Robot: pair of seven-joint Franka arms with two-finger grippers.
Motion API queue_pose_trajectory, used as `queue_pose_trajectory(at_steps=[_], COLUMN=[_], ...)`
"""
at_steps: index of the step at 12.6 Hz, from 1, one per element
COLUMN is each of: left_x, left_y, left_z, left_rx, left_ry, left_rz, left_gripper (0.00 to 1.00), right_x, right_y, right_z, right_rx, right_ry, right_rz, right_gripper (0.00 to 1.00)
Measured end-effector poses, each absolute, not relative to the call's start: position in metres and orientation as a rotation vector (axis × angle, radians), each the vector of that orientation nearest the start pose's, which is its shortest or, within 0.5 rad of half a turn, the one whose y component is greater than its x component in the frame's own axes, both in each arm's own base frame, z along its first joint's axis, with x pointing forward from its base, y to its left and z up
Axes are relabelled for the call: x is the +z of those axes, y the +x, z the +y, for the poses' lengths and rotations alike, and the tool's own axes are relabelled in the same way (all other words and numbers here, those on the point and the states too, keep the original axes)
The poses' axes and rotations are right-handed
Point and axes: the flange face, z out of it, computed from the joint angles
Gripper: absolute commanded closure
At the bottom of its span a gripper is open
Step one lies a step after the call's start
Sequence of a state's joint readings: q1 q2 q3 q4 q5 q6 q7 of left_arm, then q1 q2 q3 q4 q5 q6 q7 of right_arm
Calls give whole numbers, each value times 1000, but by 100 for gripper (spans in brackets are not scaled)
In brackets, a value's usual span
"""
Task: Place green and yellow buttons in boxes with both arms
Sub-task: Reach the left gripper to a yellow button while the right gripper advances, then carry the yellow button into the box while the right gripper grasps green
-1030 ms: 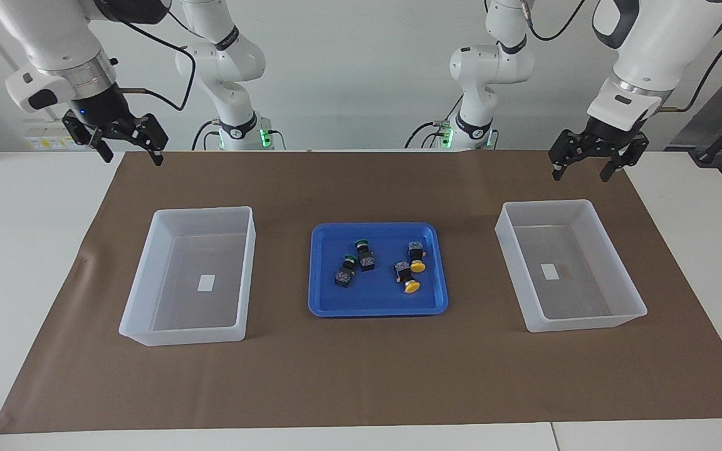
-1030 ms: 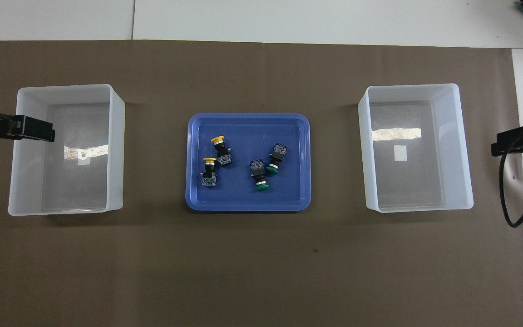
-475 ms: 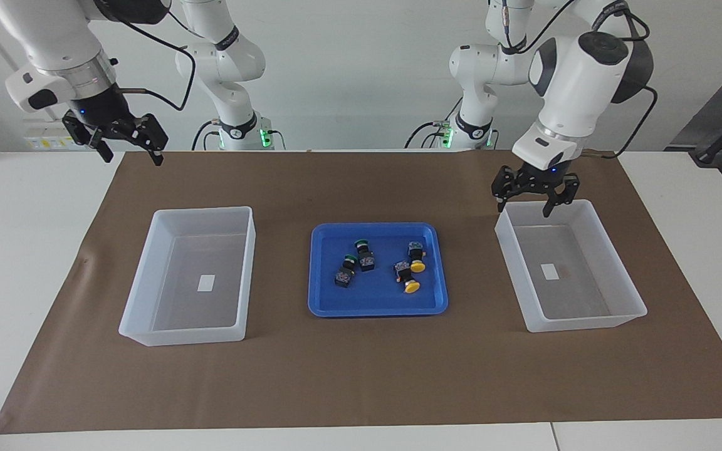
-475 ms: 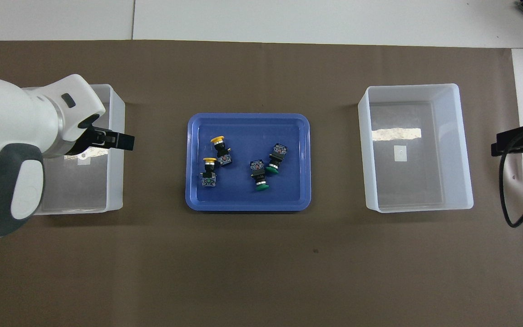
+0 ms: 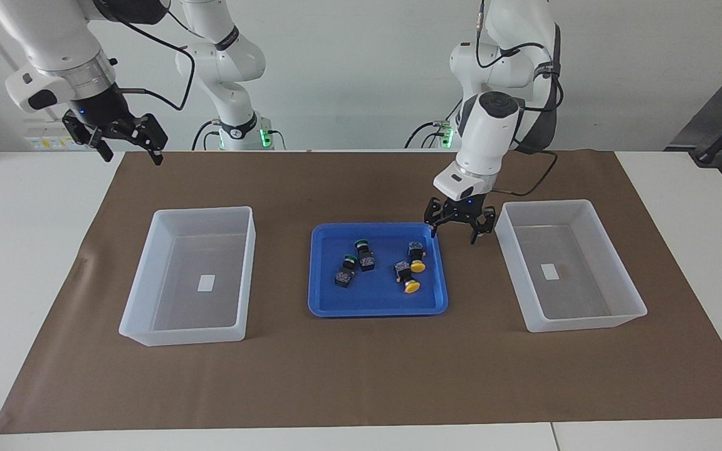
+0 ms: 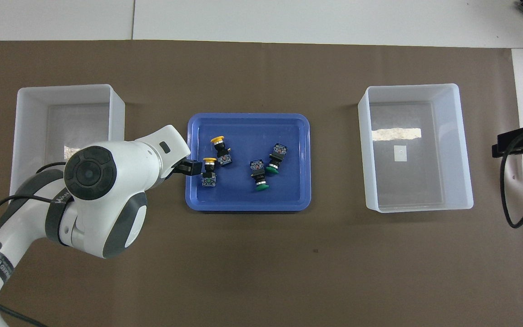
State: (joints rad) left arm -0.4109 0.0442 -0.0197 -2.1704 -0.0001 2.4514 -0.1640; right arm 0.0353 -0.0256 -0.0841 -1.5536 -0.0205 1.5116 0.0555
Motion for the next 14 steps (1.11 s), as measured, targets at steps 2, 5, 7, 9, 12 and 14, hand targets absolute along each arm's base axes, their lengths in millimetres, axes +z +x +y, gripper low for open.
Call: queue_pose_trajectory(at_steps=[2, 5, 7, 9, 12, 14], left_x=[378, 337, 309, 299, 293, 299], left_y=[503, 494, 491, 491, 488, 490], left_z=[-255, -289, -300, -300, -297, -294], left_rx=[-366, -354, -325, -312, -288, -300], left_ry=[-3164, -3189, -3190, -3188, -3184, -3186], left_rz=[465, 424, 427, 425, 418, 407], left_gripper=[0, 0, 0, 51, 100, 100], right_x=[640, 619, 599, 569, 507, 468], right_y=[540, 553, 561, 573, 602, 610], right_z=[-26, 2, 41, 76, 128, 183], right_rx=[27, -67, -120, -118, -131, -137], right_ry=[-3155, -3148, -3132, -3088, -3045, -3019], right_rz=[157, 109, 108, 165, 202, 275], right_gripper=[0, 0, 0, 0, 0, 0])
